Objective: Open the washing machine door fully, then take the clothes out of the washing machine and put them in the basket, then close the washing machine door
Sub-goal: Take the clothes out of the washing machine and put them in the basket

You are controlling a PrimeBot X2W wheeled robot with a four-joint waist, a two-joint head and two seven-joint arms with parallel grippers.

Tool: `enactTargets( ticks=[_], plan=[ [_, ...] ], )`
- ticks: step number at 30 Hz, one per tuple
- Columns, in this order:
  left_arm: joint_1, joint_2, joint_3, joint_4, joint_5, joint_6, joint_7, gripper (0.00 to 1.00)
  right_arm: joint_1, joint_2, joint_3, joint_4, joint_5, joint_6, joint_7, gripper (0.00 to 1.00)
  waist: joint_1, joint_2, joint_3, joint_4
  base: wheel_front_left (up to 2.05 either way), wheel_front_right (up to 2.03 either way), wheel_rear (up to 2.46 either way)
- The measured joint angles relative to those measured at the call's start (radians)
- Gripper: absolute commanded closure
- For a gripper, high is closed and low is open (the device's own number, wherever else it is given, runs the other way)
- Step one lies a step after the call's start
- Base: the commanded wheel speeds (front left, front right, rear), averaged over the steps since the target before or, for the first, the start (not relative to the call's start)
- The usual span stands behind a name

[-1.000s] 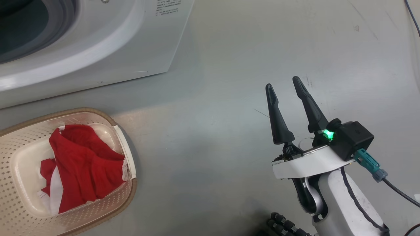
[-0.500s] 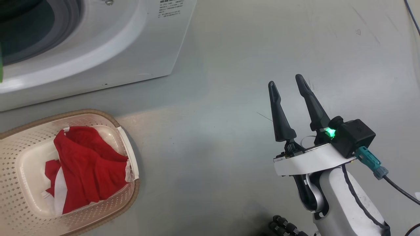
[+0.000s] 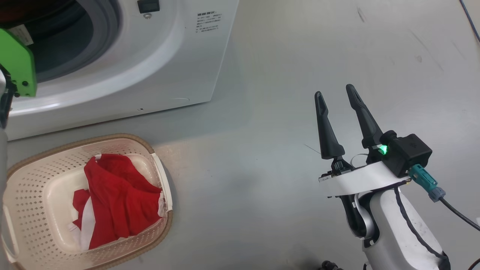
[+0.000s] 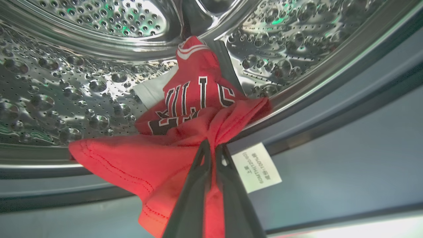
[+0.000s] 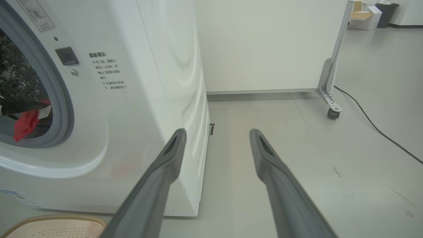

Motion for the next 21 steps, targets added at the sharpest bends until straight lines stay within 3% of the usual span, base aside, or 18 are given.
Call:
enactTargets(
  ticks=[21],
  plan=[
    [0.214,-0.133,-0.022,0.025,-0.076,-0.062,-0.314,1.00,0.071,-0.015,-0.065,0.055,-0.043,0.019,0.000,0.00,-0.0001,0.0000,-0.198,0.107,0.00,0.00,0.00]
  ],
)
